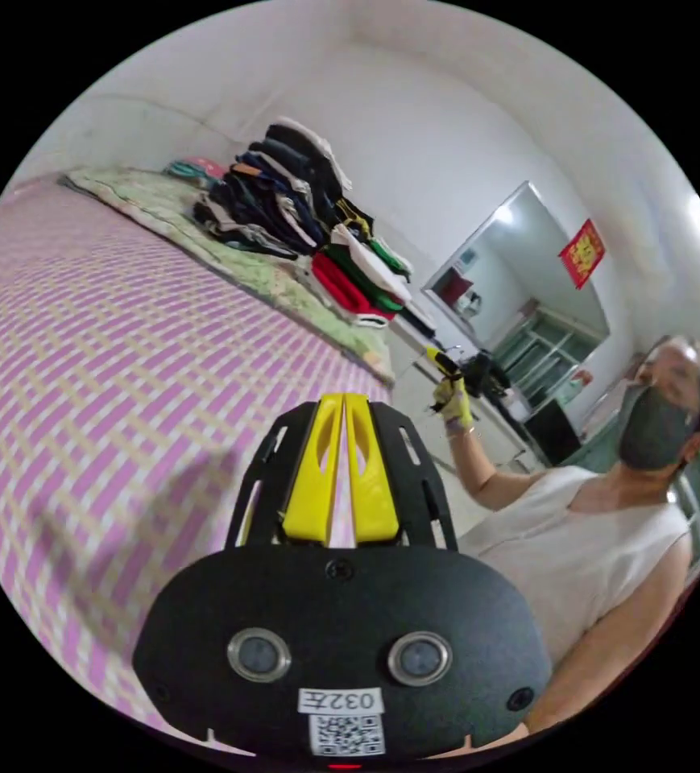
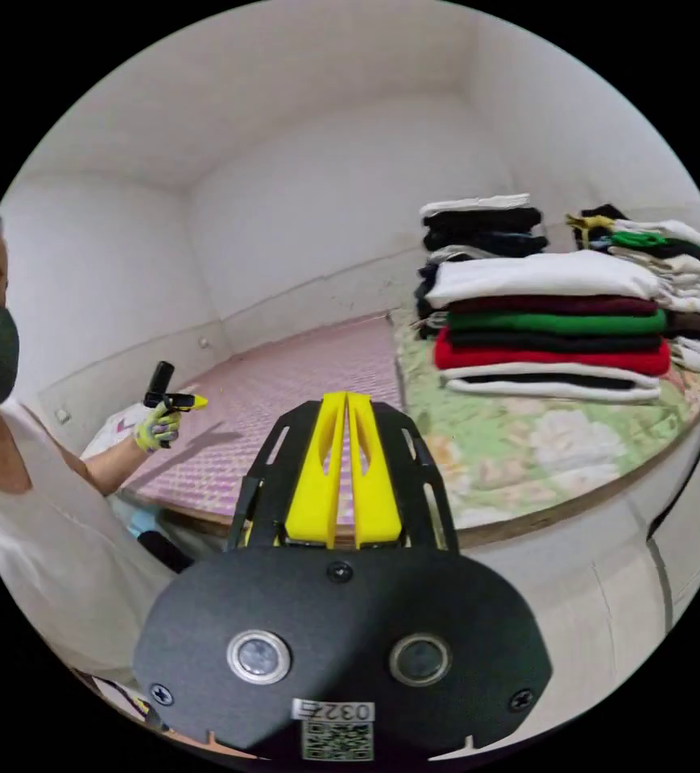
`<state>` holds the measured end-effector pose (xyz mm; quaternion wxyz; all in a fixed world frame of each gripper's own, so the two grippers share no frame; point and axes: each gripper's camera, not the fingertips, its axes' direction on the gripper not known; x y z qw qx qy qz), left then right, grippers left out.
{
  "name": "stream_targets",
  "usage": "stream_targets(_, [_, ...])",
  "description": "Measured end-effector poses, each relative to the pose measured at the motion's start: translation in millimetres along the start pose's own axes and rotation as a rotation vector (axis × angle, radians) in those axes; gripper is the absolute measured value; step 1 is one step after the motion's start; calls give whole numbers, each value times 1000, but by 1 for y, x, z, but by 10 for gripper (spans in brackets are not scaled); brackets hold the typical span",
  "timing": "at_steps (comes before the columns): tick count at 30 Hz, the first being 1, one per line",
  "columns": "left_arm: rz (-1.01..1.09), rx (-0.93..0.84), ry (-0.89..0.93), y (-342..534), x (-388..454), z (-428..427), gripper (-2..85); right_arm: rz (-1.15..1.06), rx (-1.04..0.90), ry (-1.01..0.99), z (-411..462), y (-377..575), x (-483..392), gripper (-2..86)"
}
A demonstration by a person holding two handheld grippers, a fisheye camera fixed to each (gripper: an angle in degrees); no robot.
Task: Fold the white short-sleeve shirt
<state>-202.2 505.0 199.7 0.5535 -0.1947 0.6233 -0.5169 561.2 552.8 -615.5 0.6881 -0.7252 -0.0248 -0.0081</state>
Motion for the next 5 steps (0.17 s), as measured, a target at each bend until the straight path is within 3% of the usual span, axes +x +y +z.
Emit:
stream_targets(2, [3, 126, -112, 87, 22, -57, -9, -74, -45, -68, 38, 9, -43, -10])
stream_targets(5, [40, 415, -101, 180, 35, -126, -9, -167, -67, -131, 82, 16, -98, -10])
